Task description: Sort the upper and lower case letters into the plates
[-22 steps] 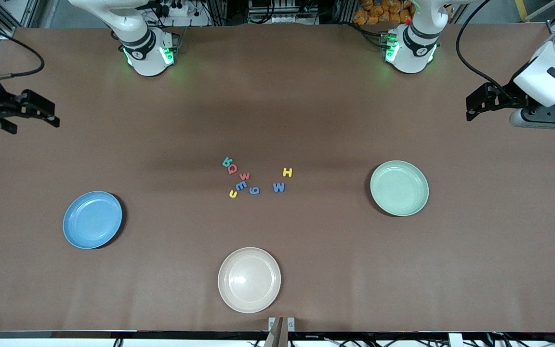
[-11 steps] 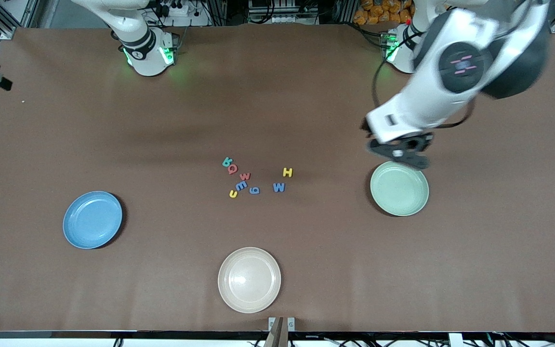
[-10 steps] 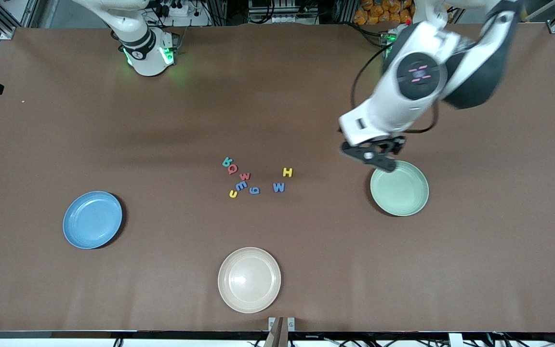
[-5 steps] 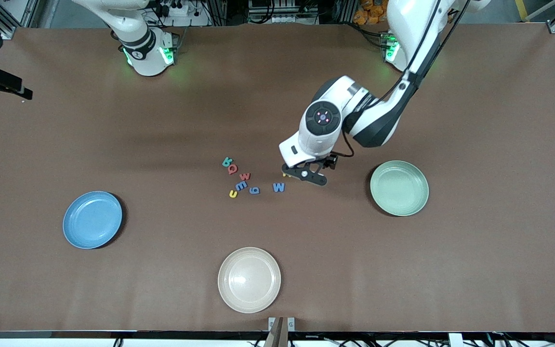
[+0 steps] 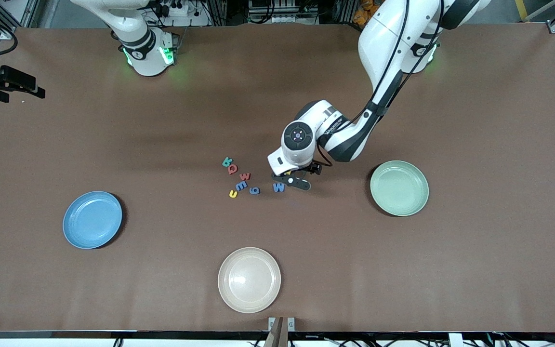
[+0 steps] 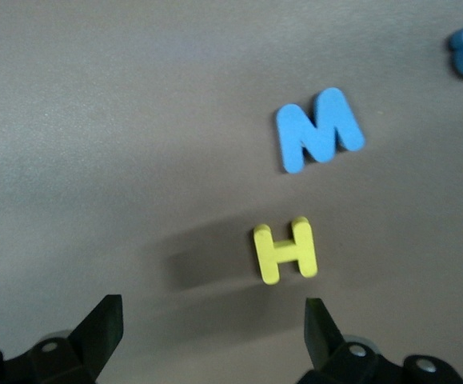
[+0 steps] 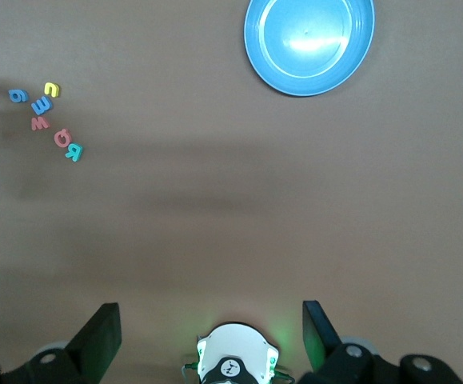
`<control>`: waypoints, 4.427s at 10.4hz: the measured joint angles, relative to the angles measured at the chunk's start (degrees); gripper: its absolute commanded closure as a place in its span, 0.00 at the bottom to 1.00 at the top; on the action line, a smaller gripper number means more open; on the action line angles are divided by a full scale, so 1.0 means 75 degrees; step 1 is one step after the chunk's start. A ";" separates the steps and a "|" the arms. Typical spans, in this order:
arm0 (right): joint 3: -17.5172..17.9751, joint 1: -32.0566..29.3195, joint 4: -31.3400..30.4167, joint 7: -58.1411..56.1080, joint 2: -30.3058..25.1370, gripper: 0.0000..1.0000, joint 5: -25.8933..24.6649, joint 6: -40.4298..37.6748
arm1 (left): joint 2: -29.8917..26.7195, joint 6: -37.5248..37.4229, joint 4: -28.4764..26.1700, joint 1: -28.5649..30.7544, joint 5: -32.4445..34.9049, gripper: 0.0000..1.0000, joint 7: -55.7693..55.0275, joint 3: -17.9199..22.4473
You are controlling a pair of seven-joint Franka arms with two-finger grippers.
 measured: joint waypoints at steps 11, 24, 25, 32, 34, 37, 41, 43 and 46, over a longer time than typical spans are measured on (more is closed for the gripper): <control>-0.0022 -0.0120 -0.0072 -0.0036 0.0741 0.00 -0.0107 0.0612 | 0.0534 0.0112 0.0659 -0.0470 0.0000 0.43 -0.1955 0.0035; 0.0055 0.1146 -0.0295 -0.0107 0.2601 0.00 -0.0053 0.2626 | 0.0597 0.0112 0.0783 -0.0460 0.0031 0.78 -0.1566 0.0046; 0.0061 0.1291 -0.0293 0.0073 0.2846 0.00 -0.0031 0.2741 | 0.0583 0.0104 0.0817 -0.0433 0.0034 0.78 -0.1465 0.0059; 0.0115 0.3629 -0.0271 0.3704 0.4034 0.00 0.0515 0.5078 | -0.0723 -0.2464 0.0621 0.1240 0.0080 0.78 0.2063 0.0146; 0.0114 0.4443 -0.0199 0.4911 0.4669 0.00 0.0537 0.5965 | -0.1056 -0.2422 -0.0044 0.1843 0.0307 0.78 0.2967 0.0152; 0.0030 0.4635 0.0075 0.5733 0.5673 0.00 0.0535 0.7001 | -0.1475 -0.1531 -0.1183 0.2854 0.0517 0.64 0.4117 0.0120; 0.0018 0.4705 0.0479 0.7376 0.6292 0.00 0.0529 0.7259 | -0.1612 -0.1201 -0.1596 0.3048 0.0517 0.00 0.4354 -0.0059; 0.0029 0.4800 0.0504 0.7523 0.6387 0.00 0.0529 0.7258 | -0.1626 -0.1161 -0.1599 0.2989 0.0449 0.00 0.4280 -0.0122; 0.0053 0.4997 0.0509 0.7203 0.6411 0.00 0.0513 0.7224 | -0.1616 -0.1073 -0.1375 0.2320 0.0138 0.00 0.2572 -0.0464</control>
